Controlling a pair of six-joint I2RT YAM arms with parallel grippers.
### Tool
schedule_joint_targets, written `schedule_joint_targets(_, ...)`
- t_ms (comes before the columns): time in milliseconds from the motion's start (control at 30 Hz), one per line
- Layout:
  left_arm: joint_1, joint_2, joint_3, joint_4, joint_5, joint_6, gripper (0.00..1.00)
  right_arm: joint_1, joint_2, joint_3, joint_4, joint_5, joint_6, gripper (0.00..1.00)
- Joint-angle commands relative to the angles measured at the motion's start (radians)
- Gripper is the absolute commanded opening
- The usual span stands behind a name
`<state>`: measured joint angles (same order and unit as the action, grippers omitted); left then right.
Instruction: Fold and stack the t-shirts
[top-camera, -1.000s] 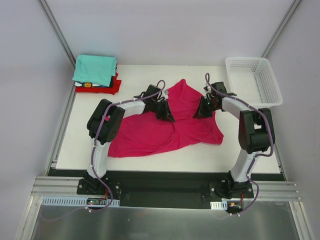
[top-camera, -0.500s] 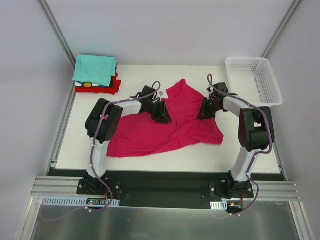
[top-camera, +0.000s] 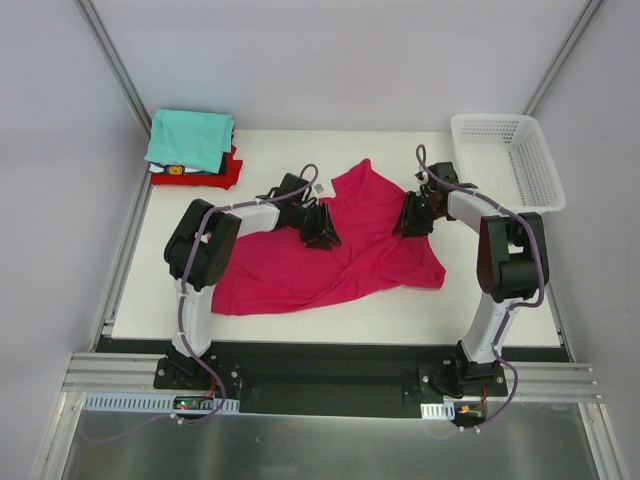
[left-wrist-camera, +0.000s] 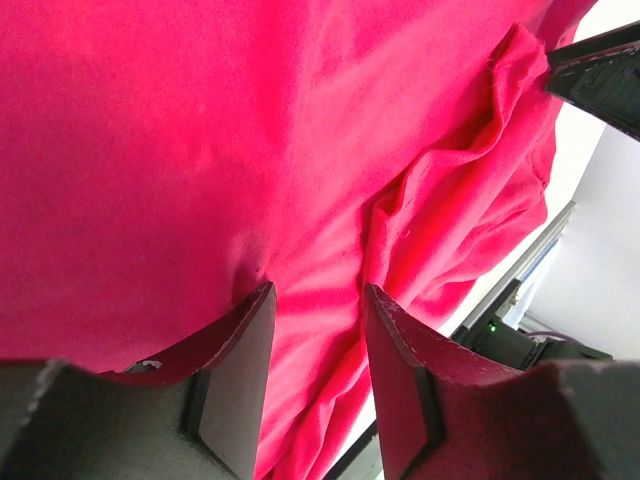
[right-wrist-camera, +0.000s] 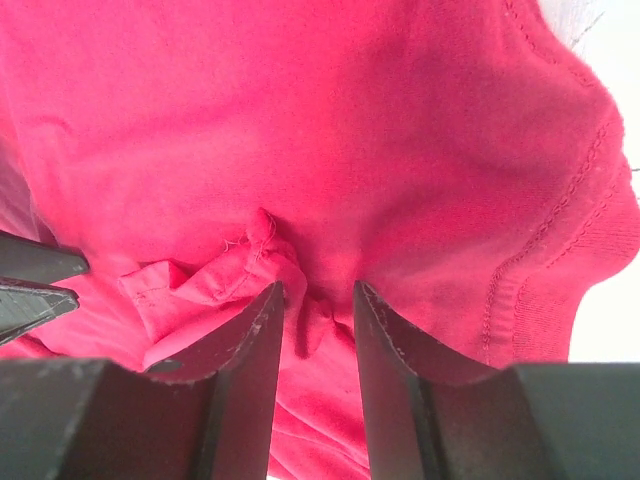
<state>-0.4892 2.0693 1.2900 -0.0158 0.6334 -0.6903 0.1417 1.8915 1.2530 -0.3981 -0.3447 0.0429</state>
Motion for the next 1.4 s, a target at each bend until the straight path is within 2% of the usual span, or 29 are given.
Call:
schedule_joint_targets(0, 0.005, -0.084, -0.029, -0.039, -0.038, 0.037, 0.4, -0.001, -0.077, 0.034, -0.018, -0.008, -0.002, 0.37)
schedule_joint_targets(100, 0.003, -0.101, -0.031, -0.038, -0.024, 0.026, 0.39, 0.006, -0.115, 0.042, -0.034, -0.025, 0.008, 0.38)
schedule_joint_targets(333, 0.0, -0.233, -0.109, -0.087, -0.11, 0.067, 0.4, 0.062, -0.227, 0.034, -0.084, -0.04, 0.008, 0.38)
schedule_joint_targets(633, -0.031, -0.432, -0.334, -0.125, -0.187, 0.032, 0.4, 0.142, -0.356, -0.231, 0.037, -0.071, 0.092, 0.38)
schedule_joint_targets(867, -0.101, -0.544, -0.504, -0.131, -0.271, -0.035, 0.38, 0.18, -0.37, -0.32, 0.067, -0.063, 0.097, 0.37)
schedule_joint_targets(933, -0.088, -0.59, -0.567, -0.148, -0.355, -0.054, 0.37, 0.183, -0.379, -0.333, 0.068, -0.057, 0.095, 0.37)
schedule_joint_targets(1100, 0.029, -0.71, -0.666, -0.162, -0.4, -0.08, 0.35, 0.183, -0.388, -0.331, 0.048, -0.037, 0.071, 0.36)
schedule_joint_targets(1267, 0.1, -0.733, -0.661, -0.171, -0.368, -0.048, 0.34, 0.18, -0.365, -0.307, 0.051, -0.023, 0.048, 0.35)
schedule_joint_targets(1367, 0.098, -0.684, -0.626, -0.173, -0.322, -0.043, 0.34, 0.132, -0.315, -0.271, 0.082, -0.095, 0.063, 0.35)
